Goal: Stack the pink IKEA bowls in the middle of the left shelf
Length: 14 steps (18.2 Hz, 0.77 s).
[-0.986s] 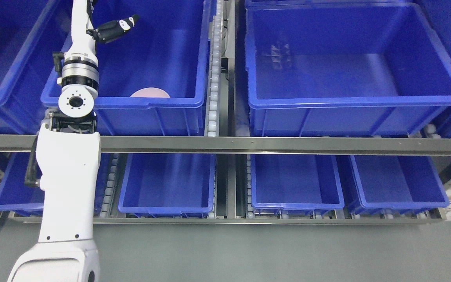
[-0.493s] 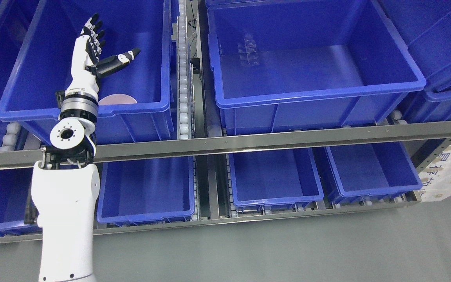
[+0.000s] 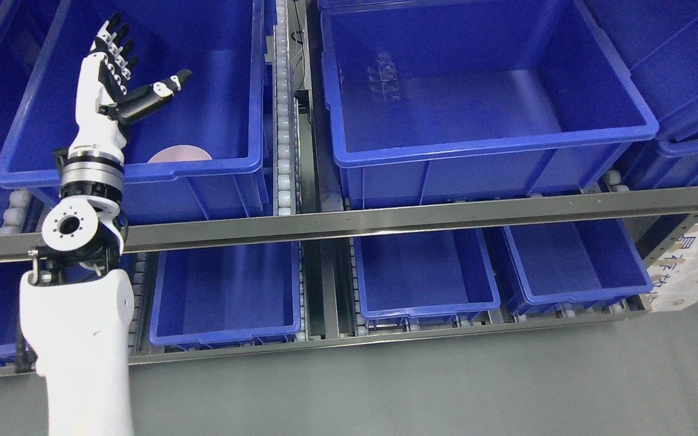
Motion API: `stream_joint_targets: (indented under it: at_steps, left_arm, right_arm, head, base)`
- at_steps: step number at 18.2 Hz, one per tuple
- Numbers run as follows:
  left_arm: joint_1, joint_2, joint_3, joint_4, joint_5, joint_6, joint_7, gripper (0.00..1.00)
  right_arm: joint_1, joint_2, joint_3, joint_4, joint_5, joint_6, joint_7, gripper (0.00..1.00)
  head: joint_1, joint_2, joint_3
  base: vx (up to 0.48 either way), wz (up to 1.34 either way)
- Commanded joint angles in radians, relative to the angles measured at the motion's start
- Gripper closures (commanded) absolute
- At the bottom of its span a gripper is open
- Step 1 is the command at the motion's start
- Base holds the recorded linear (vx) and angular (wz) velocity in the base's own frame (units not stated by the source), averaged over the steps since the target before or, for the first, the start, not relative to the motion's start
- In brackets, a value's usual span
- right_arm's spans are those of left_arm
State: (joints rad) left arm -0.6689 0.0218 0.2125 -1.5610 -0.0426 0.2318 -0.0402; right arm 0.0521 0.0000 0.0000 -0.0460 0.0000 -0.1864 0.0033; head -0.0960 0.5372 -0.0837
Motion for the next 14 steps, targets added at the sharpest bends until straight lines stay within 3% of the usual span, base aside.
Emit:
stream_joint_targets:
  at_steps: [1,14]
  left_arm:
    - [0.014,0.047,0.057,-0.080,0.004,-0.005,0.006,0.00]
    - [0.040,0.044,0.059,-0.080,0.004,-0.008,0.000,0.00]
  right_arm:
    - [0.000,-0.017,-0.009,0.000,0.008,0.001,0.000,0.00]
    - [0.000,-0.017,-0.009,0.000,0.008,0.001,0.000,0.00]
  head:
    - [0.0000,0.000,0.000]
    - [0.0000,0.000,0.000]
  base:
    - [0.000,0.00]
    - [0.001,0.00]
